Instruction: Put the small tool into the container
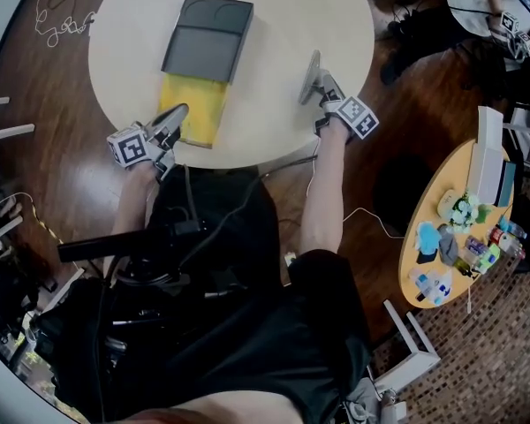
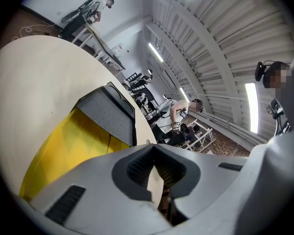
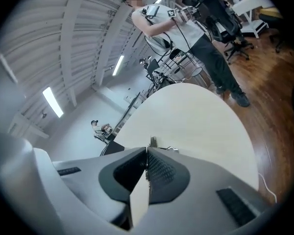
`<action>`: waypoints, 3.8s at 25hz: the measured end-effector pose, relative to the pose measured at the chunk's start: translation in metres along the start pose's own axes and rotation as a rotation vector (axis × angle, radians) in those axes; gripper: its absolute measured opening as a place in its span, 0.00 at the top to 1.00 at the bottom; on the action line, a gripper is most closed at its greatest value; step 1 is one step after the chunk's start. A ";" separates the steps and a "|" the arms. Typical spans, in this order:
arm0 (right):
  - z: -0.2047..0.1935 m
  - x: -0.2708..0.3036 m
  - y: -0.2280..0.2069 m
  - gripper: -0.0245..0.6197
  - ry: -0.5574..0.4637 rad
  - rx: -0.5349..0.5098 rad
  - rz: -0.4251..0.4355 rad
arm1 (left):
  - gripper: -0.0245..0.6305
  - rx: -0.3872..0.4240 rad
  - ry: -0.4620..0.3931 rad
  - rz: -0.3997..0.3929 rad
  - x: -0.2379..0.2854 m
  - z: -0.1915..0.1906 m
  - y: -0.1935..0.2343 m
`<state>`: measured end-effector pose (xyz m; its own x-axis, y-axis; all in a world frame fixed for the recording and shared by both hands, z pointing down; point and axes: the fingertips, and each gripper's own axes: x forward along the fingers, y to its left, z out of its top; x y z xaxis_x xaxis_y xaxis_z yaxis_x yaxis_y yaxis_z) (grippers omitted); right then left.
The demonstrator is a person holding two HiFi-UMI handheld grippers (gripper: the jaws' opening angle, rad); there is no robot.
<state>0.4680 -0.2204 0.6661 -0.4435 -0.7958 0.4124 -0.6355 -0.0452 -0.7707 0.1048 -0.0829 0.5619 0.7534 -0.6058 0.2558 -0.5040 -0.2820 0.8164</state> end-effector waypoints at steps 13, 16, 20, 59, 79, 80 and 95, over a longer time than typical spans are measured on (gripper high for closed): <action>-0.019 -0.035 0.019 0.98 -0.129 0.302 0.182 | 0.97 -0.002 0.010 -0.008 0.011 -0.004 -0.005; -0.037 -0.042 0.030 0.98 -0.109 0.342 0.208 | 0.97 0.002 0.006 -0.004 0.012 -0.003 -0.007; -0.062 -0.045 0.052 0.98 -0.069 0.382 0.260 | 0.97 0.011 0.007 0.002 0.011 -0.004 -0.008; -0.254 -0.016 0.252 0.98 0.009 0.247 0.107 | 0.97 -0.175 0.033 -0.291 -0.077 0.076 0.082; -0.299 0.075 0.249 0.98 0.216 0.205 0.013 | 0.97 -0.218 -0.108 -0.229 -0.104 0.104 0.114; -0.302 0.079 0.251 0.98 0.221 0.204 0.016 | 0.97 -0.212 -0.098 -0.226 -0.104 0.102 0.114; -0.328 0.076 0.257 0.80 0.386 -0.029 -0.034 | 0.97 -0.196 0.007 -0.222 -0.086 0.081 0.110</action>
<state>0.0640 -0.0944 0.6583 -0.6237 -0.5080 0.5941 -0.6693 -0.0457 -0.7416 -0.0495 -0.1220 0.5884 0.8392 -0.5402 0.0632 -0.2359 -0.2569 0.9372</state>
